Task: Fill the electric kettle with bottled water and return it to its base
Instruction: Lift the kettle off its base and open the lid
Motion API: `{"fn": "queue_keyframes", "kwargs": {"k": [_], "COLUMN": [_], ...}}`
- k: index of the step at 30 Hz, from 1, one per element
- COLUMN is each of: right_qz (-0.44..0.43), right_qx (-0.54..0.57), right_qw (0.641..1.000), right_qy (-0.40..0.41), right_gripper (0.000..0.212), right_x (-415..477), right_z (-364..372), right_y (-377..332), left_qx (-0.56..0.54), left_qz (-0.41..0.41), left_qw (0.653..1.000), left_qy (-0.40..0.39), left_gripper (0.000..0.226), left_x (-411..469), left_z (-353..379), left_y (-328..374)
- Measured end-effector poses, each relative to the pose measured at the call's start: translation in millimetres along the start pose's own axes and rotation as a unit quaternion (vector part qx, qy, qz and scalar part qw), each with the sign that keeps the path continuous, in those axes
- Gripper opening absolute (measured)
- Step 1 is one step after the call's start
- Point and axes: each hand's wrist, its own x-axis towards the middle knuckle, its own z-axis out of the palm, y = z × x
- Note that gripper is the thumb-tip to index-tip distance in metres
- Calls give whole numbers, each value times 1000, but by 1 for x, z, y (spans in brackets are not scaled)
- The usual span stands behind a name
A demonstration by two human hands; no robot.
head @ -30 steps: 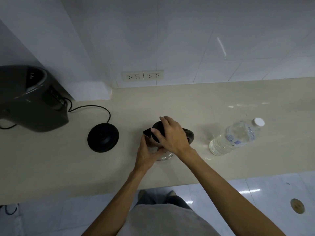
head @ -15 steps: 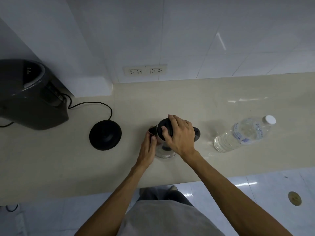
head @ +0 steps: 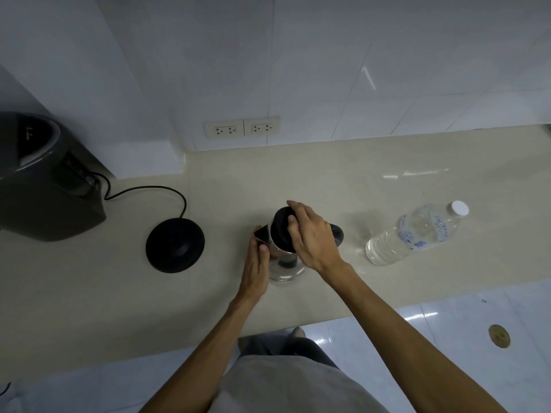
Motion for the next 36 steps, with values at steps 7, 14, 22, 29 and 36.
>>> {"fn": "queue_keyframes", "kwargs": {"k": [7,14,22,29,36], "right_qz": [70,112,197,199,220], "right_qx": [253,369,414,420,446], "right_qw": [965,921,887,884,866], "right_qy": [4,46,57,49,54], "right_gripper": [42,45,35,34,30], "right_x": [-3,-11,-19,-26,-34], "right_z": [-28,-38,-43,-34,-38], "right_y": [24,38,57,84,94], "left_qx": [28,54,48,47,71], "left_qz": [20,48,49,47,36], "left_qw": [999,997,998,998,997], "left_qy": [0,-10,2,6,15], "left_gripper": [100,85,65,80,69], "left_x": [0,-2,-6,-9,-12], "left_z": [-10,-19,-13,-13,-12], "left_y": [0,4,11,11,15]}}
